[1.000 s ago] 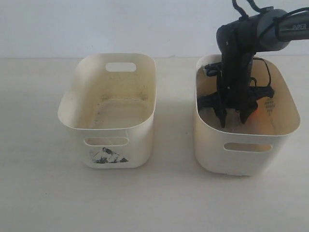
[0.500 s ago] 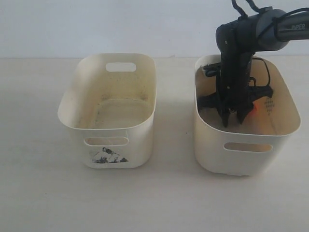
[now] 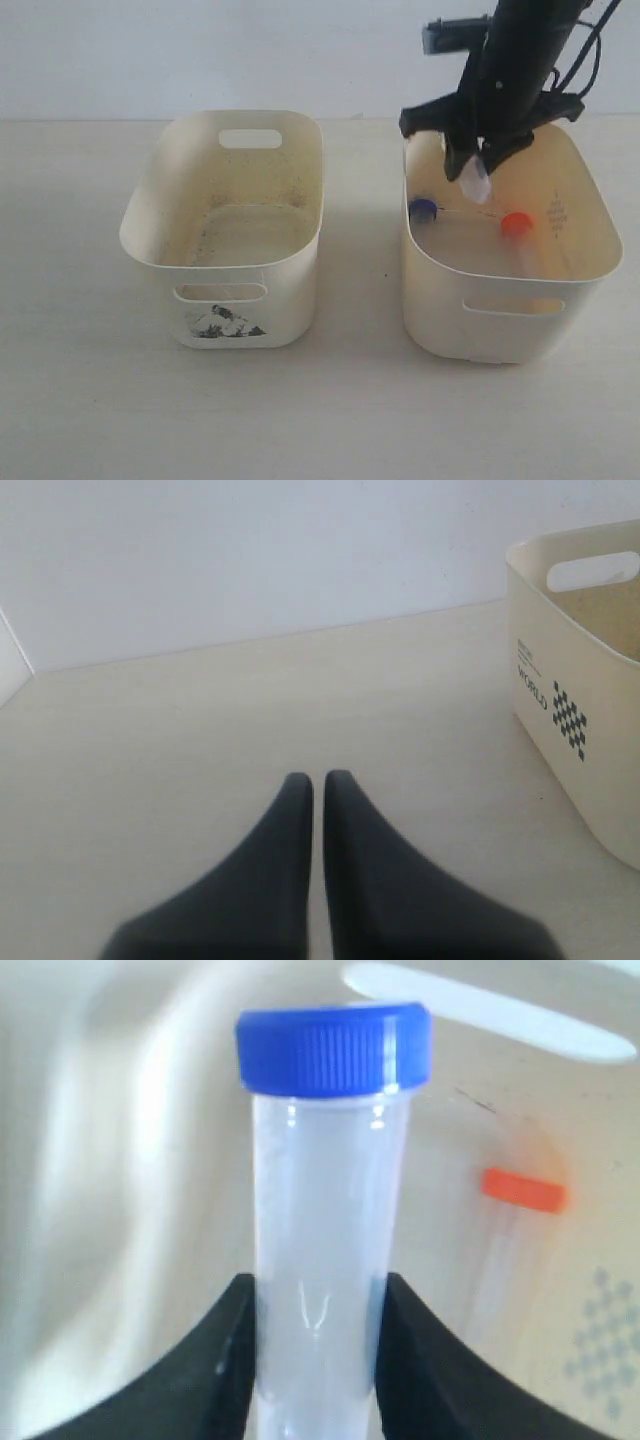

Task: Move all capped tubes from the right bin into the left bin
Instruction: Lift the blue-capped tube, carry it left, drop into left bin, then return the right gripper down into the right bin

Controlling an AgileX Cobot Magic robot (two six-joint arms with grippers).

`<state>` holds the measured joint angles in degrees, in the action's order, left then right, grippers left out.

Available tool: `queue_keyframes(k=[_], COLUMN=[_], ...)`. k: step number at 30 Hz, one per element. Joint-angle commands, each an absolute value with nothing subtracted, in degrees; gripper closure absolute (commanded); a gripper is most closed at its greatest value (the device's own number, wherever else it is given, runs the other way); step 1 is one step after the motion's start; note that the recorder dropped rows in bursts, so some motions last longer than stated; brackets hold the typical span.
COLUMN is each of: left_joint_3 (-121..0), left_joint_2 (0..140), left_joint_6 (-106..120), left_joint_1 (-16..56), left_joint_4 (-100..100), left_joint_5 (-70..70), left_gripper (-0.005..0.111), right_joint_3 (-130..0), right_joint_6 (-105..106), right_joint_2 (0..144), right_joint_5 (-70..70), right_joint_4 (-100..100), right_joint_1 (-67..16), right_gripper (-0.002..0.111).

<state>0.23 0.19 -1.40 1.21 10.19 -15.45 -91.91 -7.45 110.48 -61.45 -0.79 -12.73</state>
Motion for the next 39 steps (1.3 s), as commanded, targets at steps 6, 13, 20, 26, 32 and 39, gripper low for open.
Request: queue_keyframes(k=[6, 13, 20, 26, 32, 39], left_joint_3=[0.0, 0.0, 0.0, 0.0, 0.0, 0.0], left_joint_2=[0.0, 0.0, 0.0, 0.0, 0.0, 0.0], left_joint_6=[-2.1, -2.1, -2.1, -2.1, -2.1, -2.1], left_joint_1=[1.1, 1.1, 1.1, 1.1, 1.1, 1.1], left_joint_4=[10.1, 10.1, 10.1, 10.1, 10.1, 10.1], left_joint_5=[-15.0, -15.0, -15.0, -15.0, -15.0, -15.0], left_gripper=[0.102, 0.102, 0.102, 0.102, 0.102, 0.102], right_joint_3=[-92.1, -92.0, -92.0, -92.0, -92.0, -92.0], right_joint_6=[27.6, 33.5, 25.8, 22.2, 9.2, -8.4], right_joint_2=[104.1, 105.2, 108.2, 107.3, 103.7, 99.9], right_joint_5=[-61.0, -49.9, -43.9, -42.9, -43.1, -52.3], right_joint_4=[-46.9, -41.9, -38.7, -34.2, -22.1, 4.5], right_joint_1=[-14.8, -25.7, -29.7, -29.7, -29.7, -28.5], right_gripper=[0.108, 0.098, 0.064, 0.108, 0.108, 0.108])
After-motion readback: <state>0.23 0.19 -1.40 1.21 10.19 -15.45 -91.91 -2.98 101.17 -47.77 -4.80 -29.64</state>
